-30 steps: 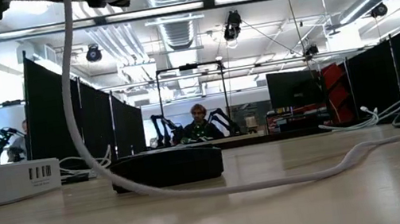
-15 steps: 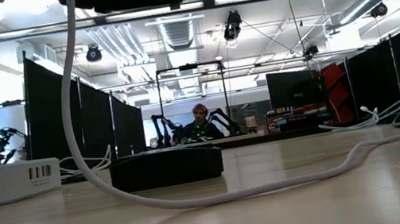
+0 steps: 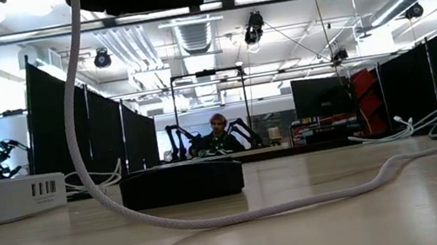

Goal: Insert USB
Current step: Insert the purple charger cable into the center black outlet extension

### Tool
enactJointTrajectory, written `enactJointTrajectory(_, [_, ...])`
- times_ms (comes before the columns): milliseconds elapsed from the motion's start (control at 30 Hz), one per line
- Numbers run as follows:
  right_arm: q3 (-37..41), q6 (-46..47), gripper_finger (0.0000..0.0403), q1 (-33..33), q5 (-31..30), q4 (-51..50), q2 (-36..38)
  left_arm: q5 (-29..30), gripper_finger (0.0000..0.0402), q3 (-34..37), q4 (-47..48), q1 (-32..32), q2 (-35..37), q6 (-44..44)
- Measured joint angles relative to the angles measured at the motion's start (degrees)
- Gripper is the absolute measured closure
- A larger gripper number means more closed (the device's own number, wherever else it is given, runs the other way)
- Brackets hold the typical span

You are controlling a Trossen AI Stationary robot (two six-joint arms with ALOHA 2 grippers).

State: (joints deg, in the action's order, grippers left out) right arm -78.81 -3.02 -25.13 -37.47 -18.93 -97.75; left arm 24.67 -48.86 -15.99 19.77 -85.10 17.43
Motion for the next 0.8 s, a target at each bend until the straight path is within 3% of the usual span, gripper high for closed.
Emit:
enactJointTrajectory(100, [0.00, -1.43, 0.0378, 0.07, -1.00, 0.42, -0.54, -0.02, 0.0383, 0.00, 0.40, 0.00, 0.00, 0.00])
enactJointTrajectory(167, [0.00, -2.50, 0.0395, -0.10, -2.24, 0.97, -0.62, -0.01, 0.0383, 0.00, 0.47, 0.00, 0.00, 0.00])
enactJointTrajectory(367, [-0.40, -3.85, 0.0401, -0.59, -4.15, 1.67, -0.64, 0.17, 0.0380, -0.04, 0.29, 0.00, 0.10, -0.01])
enactJointTrajectory(633, [-0.66, -6.51, 0.0402, -3.12, -6.00, 6.33, -0.09, 0.09, 0.0307, -0.07, 0.73, 0.00, 0.16, 0.03])
enactJointTrajectory(800, [-0.66, -6.84, 0.0403, -3.84, -8.18, 6.08, 0.51, 0.04, 0.0289, -0.07, 0.75, 0.49, 0.77, 0.28])
